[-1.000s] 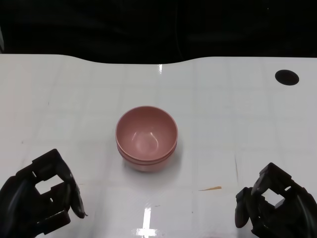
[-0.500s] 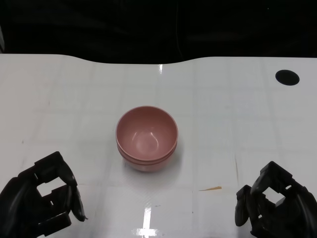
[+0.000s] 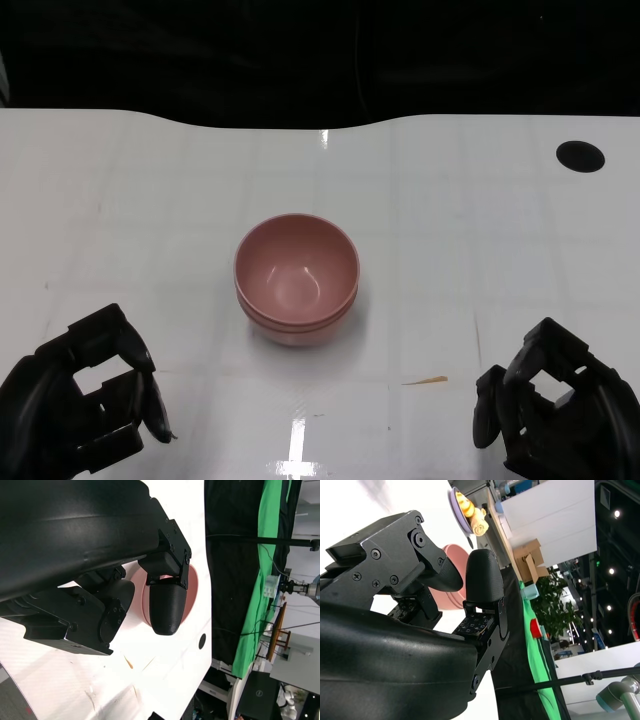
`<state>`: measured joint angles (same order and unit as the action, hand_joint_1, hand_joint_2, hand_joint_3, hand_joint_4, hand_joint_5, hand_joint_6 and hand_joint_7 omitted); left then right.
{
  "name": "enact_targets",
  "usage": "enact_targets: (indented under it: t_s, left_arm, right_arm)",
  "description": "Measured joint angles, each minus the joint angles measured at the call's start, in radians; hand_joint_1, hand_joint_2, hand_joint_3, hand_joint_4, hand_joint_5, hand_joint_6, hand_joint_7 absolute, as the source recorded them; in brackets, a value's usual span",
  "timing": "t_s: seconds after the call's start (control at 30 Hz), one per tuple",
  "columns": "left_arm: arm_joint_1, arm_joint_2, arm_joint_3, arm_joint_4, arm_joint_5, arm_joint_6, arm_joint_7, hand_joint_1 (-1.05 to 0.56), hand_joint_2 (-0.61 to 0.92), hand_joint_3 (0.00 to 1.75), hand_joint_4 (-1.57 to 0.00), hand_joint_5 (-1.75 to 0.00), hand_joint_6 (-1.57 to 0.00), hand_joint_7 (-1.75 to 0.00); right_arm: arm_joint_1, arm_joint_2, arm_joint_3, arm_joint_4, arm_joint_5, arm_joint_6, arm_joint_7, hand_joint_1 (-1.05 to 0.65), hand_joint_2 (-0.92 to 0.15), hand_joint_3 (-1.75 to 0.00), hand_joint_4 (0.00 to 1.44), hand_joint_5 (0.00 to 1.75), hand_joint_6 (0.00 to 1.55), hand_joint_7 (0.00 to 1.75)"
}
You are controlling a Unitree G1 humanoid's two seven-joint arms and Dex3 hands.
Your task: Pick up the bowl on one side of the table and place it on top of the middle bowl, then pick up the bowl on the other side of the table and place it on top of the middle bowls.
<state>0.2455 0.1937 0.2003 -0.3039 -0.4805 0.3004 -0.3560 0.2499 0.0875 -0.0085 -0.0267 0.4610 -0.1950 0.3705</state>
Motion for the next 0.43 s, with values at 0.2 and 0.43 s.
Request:
enact_targets:
  t_s: [0.2,0.43]
  left_arm:
    - [0.000,0.000,0.000,-0.002,-0.004,0.001,0.000,0.23,0.92,1.28,-0.83,-1.75,-0.62,-1.75]
    - [0.001,0.000,0.010,-0.011,-0.047,0.025,0.000,0.20,0.91,1.30,-0.84,-1.75,-0.62,-1.75]
  right_arm:
    - [0.000,0.003,-0.002,0.000,0.002,0.003,0.004,-0.04,-0.50,-1.32,0.90,1.75,0.78,1.50]
    - [0.012,-0.001,-0.001,-0.022,0.014,0.037,0.010,-0.02,-0.52,-1.30,0.90,1.75,0.76,1.52]
